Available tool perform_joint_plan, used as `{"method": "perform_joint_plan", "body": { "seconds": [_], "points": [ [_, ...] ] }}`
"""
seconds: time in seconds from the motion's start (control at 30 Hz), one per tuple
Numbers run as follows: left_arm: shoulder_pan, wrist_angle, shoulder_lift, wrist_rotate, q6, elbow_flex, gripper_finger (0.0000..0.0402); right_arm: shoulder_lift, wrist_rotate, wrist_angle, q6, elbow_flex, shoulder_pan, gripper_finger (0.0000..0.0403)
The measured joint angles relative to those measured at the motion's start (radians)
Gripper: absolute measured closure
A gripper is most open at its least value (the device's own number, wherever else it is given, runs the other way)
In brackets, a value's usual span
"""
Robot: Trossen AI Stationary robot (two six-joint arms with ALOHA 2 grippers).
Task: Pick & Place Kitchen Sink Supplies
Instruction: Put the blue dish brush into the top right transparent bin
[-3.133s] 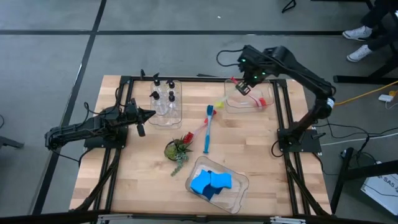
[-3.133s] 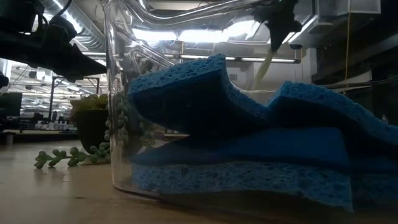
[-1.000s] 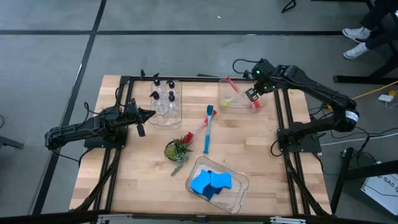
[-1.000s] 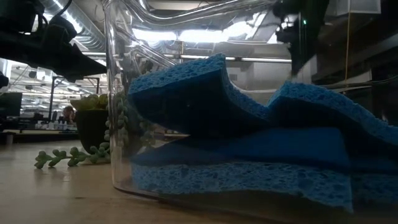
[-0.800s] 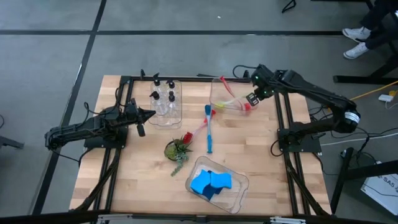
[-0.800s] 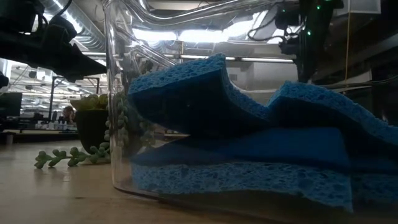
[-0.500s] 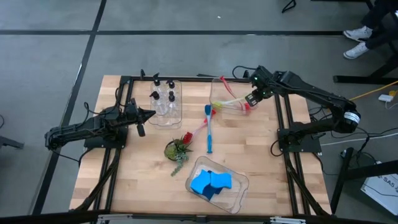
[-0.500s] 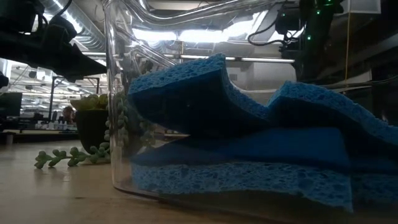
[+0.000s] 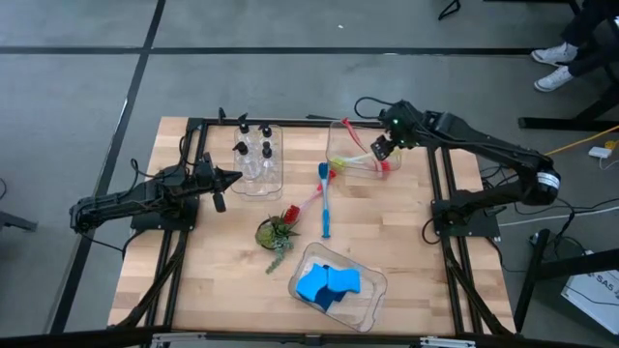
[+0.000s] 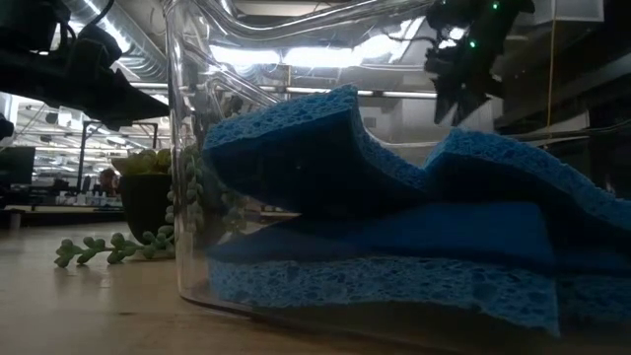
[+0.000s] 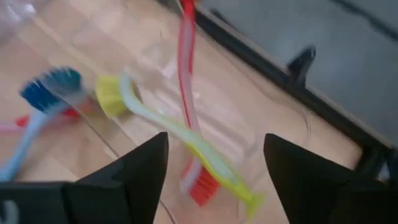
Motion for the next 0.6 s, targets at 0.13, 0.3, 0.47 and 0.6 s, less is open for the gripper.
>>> {"method": "perform_joint_plan", "body": {
  "seconds": [0.13, 0.3, 0.47, 0.6],
  "points": [
    [0.000, 0.000, 0.000, 0.000, 0.000, 0.000, 0.0394, 0.000, 0.068, 0.068, 0.001, 0.010, 0.079, 0.0129],
    [0.000, 0.000, 0.000, 0.000, 0.000, 0.000, 0.0391, 0.000, 0.085, 0.143, 0.001, 0.010, 0.187, 0.0128],
    [0.000, 0.000, 0.000, 0.000, 0.000, 0.000, 0.0389, 0.030, 0.085, 0.217, 0.008, 0.010, 0.279, 0.0128],
    [0.000, 0.000, 0.000, 0.000, 0.000, 0.000, 0.0391, 0.067, 0.083, 0.291, 0.048, 0.010, 0.344, 0.0128]
  ]
}}
